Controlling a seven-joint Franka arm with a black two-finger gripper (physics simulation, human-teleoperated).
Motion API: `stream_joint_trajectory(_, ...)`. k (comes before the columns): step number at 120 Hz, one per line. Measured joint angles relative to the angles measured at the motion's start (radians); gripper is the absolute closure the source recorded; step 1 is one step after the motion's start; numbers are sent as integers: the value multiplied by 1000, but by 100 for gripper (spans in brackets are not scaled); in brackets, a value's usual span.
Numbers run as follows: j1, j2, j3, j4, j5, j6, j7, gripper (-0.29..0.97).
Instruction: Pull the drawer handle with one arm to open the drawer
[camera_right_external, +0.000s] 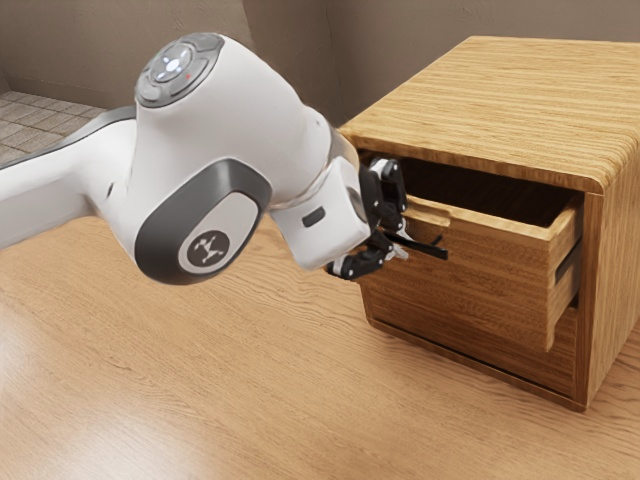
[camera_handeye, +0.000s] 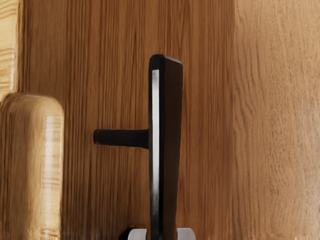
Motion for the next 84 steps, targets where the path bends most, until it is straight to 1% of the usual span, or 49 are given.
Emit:
stream_joint_trajectory(3,1,-16,-1,-16,0,-1,-1,76)
stream_joint_trajectory(12,0,-45,-4,-53,1,-1,-7,75)
stream_joint_trajectory(15,0,-53,-5,-63,1,-1,-10,81)
stream_joint_trajectory(21,-4,-77,-10,-87,0,-6,-14,80)
stream_joint_trajectory(28,2,-108,-25,-113,-6,-13,-19,74)
stream_joint_trajectory(45,-2,-140,-59,-130,-11,-38,-35,75)
stream_joint_trajectory(84,-12,-262,-62,-215,-8,-107,-66,77)
